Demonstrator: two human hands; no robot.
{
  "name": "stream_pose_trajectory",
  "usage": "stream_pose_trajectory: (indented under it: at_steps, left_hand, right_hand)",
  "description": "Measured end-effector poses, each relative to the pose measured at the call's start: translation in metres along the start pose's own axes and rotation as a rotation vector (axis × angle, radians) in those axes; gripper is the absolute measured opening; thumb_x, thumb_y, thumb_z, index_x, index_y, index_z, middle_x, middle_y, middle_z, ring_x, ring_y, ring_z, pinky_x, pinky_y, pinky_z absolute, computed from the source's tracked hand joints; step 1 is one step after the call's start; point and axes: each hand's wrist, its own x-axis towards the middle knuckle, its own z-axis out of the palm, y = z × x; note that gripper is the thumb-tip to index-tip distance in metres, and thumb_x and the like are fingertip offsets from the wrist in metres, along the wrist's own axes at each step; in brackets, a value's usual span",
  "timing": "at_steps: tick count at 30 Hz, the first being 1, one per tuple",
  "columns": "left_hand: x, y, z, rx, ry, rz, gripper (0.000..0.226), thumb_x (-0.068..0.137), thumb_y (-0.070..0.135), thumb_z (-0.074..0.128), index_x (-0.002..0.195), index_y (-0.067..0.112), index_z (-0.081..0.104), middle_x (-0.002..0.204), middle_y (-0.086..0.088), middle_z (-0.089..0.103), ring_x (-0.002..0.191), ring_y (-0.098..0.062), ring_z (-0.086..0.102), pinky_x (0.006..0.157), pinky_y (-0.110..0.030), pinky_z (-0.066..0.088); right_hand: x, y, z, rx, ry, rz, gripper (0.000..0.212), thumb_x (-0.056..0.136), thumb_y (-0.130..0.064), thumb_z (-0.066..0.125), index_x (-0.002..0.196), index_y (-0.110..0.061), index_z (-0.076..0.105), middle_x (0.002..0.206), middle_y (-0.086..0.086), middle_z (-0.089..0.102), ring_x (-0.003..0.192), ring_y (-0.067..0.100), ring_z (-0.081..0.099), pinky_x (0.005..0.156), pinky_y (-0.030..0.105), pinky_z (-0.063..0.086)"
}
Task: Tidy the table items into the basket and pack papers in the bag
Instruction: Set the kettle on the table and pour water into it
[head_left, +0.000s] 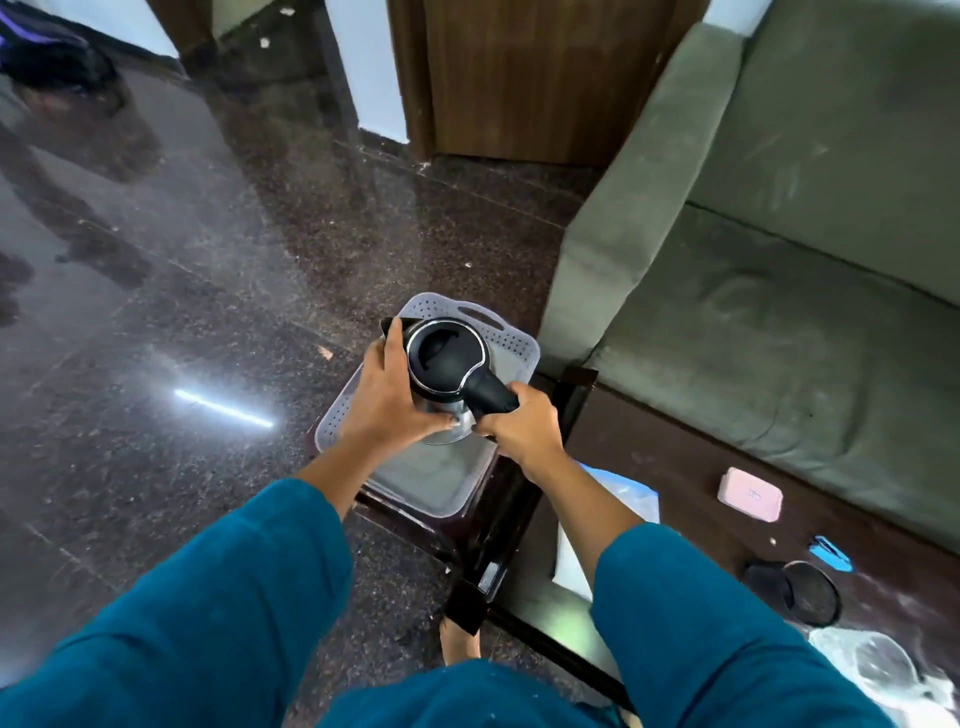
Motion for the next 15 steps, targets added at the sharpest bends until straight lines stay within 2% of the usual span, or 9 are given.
stream_pose_trajectory:
  at_steps: [2,5,7,10,11,13,15]
  left_hand:
    - [0.000,0.028,0.002,0.011,-0.026,0.069,0.130,0.045,0.046,0.086,0.143,0.026,0.003,0.149,-0.011,0.019,0.136,-0.026,0.026,0.111,-0.042,0.030]
    - [-0.006,0.075,0.014,-0.046,-0.038,0.214,0.118,0.042,0.039,0.089,0.138,0.014,0.024,0.138,-0.010,0.036,0.127,-0.024,0.037,0.108,-0.040,0.035]
    - [-0.016,0.111,0.032,-0.115,-0.061,0.318,0.107,0.040,0.035,0.090,0.130,0.012,0.037,0.128,-0.010,0.044,0.119,-0.025,0.043,0.101,-0.045,0.039]
    - [-0.034,0.159,0.070,-0.095,-0.120,0.421,0.102,0.038,0.046,0.087,0.124,0.015,0.043,0.123,-0.008,0.051,0.115,-0.024,0.047,0.099,-0.045,0.041]
    - [-0.044,0.176,0.086,-0.072,-0.135,0.458,0.103,0.036,0.053,0.084,0.123,0.017,0.042,0.122,-0.007,0.050,0.115,-0.022,0.046,0.100,-0.042,0.041]
    - [-0.067,0.205,0.120,-0.051,-0.165,0.520,0.106,0.033,0.064,0.077,0.122,0.021,0.040,0.120,-0.005,0.047,0.113,-0.018,0.041,0.098,-0.029,0.036]
    - [-0.093,0.237,0.159,-0.078,-0.232,0.576,0.108,0.030,0.065,0.078,0.121,0.019,0.042,0.119,-0.008,0.047,0.110,-0.017,0.041,0.094,-0.021,0.032]
  right_hand:
    - [-0.010,-0.001,-0.031,0.031,0.019,-0.010,0.031,0.046,-0.020,0.075,0.068,-0.027,0.054,0.071,0.000,0.058,0.063,0.021,0.057,0.057,0.033,0.052]
    - [-0.029,0.005,-0.081,0.040,0.067,-0.021,0.029,0.047,-0.018,0.075,0.064,-0.027,0.054,0.068,0.000,0.057,0.060,0.019,0.053,0.059,0.035,0.052]
    - [-0.048,0.019,-0.119,0.057,0.118,-0.002,0.028,0.048,-0.018,0.076,0.065,-0.026,0.056,0.068,-0.001,0.058,0.062,0.019,0.054,0.060,0.035,0.054]
    - [-0.087,0.052,-0.174,0.092,0.189,0.033,0.028,0.052,-0.020,0.078,0.074,-0.024,0.060,0.068,-0.003,0.060,0.061,0.015,0.057,0.048,0.027,0.050]
    - [-0.103,0.067,-0.194,0.090,0.221,0.044,0.030,0.053,-0.021,0.079,0.077,-0.022,0.061,0.069,-0.002,0.061,0.062,0.016,0.058,0.050,0.027,0.049]
    - [-0.134,0.098,-0.229,0.071,0.284,0.062,0.034,0.055,-0.021,0.080,0.084,-0.017,0.063,0.075,0.001,0.064,0.071,0.021,0.061,0.062,0.032,0.050]
    - [-0.168,0.133,-0.264,0.058,0.356,0.102,0.033,0.057,-0.021,0.080,0.084,-0.015,0.062,0.075,0.002,0.063,0.075,0.023,0.060,0.066,0.032,0.047]
